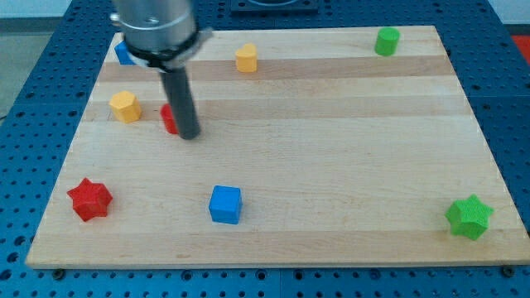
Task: Slide yellow heart closer to red circle
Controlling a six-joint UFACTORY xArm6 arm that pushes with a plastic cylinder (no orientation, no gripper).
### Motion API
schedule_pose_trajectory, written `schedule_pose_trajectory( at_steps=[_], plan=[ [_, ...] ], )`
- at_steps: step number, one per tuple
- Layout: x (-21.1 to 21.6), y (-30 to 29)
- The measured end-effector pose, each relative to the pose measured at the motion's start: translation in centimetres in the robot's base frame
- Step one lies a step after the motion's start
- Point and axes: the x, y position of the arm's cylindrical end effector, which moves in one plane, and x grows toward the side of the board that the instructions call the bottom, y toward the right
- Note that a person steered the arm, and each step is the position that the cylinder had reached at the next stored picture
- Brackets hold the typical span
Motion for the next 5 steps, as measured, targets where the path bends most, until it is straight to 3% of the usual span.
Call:
schedule_pose_trajectory(
  at_steps=[3,5],
  plan=[
    [-3.0,-0.9],
    [-5.0,9.7]
  ],
)
